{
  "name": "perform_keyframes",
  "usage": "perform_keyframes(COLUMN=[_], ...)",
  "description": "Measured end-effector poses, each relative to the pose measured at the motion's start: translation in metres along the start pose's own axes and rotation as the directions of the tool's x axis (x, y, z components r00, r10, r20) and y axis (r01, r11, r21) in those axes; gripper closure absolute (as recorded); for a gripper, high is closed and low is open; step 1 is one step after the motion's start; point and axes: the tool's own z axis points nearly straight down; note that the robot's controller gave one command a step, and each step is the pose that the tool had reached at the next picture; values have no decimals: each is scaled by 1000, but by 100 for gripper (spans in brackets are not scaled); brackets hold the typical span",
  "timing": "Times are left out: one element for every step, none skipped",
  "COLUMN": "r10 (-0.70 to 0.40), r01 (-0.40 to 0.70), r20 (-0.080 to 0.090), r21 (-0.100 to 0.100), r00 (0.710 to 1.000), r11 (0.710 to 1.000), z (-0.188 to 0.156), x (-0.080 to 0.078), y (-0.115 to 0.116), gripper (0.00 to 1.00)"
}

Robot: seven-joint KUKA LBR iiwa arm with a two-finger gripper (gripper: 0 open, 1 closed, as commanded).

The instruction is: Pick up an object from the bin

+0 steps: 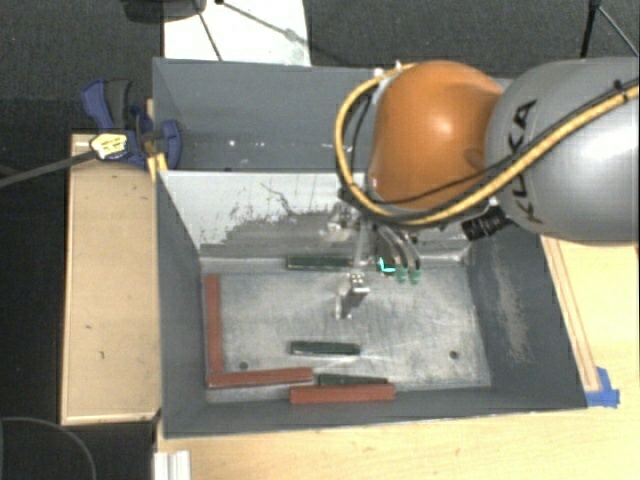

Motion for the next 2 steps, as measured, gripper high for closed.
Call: perform_keyframes(r10=[3, -70], r01=[-3, 70], r20=[8, 11], r21=[-1, 0], r00=[1000, 997], r11=[1000, 998], z=[-4, 57], x=[-2, 21], y=[-1, -12], gripper=[0, 0])
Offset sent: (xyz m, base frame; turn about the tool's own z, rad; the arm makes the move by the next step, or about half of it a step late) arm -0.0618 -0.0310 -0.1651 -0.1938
